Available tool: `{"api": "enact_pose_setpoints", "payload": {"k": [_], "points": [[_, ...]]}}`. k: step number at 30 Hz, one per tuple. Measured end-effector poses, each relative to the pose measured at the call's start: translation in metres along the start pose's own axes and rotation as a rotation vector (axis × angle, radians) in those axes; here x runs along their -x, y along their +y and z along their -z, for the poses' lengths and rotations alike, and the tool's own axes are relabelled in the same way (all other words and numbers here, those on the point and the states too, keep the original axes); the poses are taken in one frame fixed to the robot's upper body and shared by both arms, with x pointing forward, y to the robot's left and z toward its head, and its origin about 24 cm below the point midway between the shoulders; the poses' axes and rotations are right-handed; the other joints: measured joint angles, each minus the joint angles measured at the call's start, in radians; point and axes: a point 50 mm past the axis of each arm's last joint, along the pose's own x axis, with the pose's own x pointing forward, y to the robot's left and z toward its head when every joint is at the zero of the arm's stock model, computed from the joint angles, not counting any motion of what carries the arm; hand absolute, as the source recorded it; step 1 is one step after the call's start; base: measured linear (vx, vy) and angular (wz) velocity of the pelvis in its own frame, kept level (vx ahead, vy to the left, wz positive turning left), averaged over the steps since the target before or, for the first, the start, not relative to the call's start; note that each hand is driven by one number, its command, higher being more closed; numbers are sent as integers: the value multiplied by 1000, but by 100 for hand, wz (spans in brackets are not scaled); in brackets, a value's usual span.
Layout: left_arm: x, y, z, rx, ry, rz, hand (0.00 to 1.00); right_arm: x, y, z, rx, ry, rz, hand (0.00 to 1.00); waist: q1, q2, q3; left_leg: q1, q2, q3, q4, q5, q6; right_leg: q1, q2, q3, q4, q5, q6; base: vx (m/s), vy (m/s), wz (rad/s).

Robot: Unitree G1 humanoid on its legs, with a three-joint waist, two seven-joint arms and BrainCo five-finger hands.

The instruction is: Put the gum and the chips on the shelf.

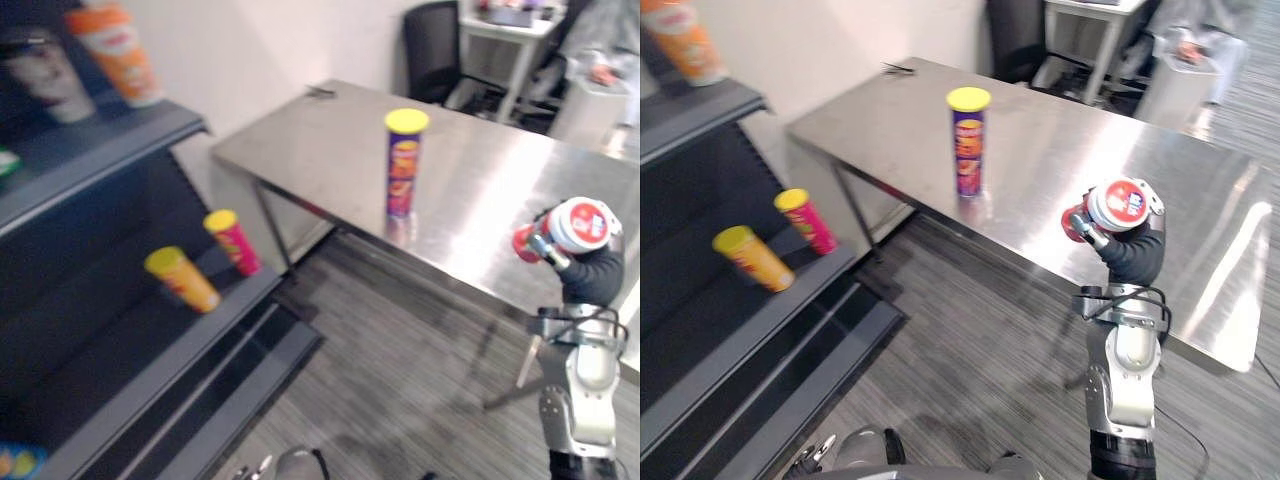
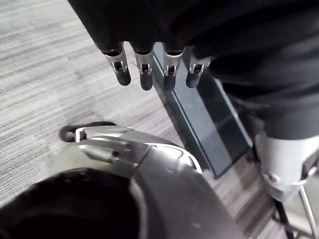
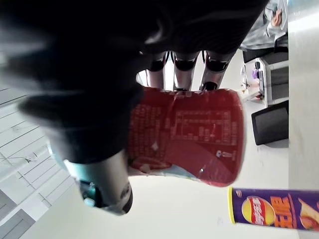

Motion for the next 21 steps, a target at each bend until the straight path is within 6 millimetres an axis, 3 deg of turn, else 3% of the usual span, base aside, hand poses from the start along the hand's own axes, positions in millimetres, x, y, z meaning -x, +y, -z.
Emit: {"api": "enact_pose_setpoints", "payload": {"k": [2,3,4,6,10,17,21], "points": [[-1,-3,-1,2,-3,18,0,-1,-6,-2,20,-9,16,100,-8,16,-11,40,27,24,-35,11,-6,-7,-19,-81,8,11,16,-61,145,153],[-1,-6,-1,9,-3,26,0,-2,-8,-3,26,-14,23,100,-18,33,-24,61,16,31,-133,6,-55,-18,-33,-126,16,24,36,-66,215,151],[-1,-6,-2,15,-8,26,0,-2,-8,-3,25,-16,30,100,-21,41,-30,67,2,47,-174,-4,-69,-20,-37,-144,10,35,44,-66,272,131],[-1,0,-2,47,-7,-2,0,-2,-3,-1,16,1,10,100,-17,19,-34,48,-52,39,-260,-13,-86,-12,-38,-203,-42,111,64,-48,296,100],[3,7,7,51,25,-28,0,1,1,2,11,9,16,100,-14,-17,-44,51,-115,36,-316,-14,-85,8,-71,-196,-71,169,74,5,277,54],[2,10,3,9,16,-36,0,4,3,7,9,34,37,100,-9,-39,-31,55,-124,39,-342,-16,-80,-3,-73,-185,-71,187,77,-14,80,-2],[3,8,6,31,24,-37,0,6,3,16,6,74,33,100,13,-47,-22,70,-136,43,-395,1,-84,-12,-71,-156,-80,186,78,-56,27,-8]]}}
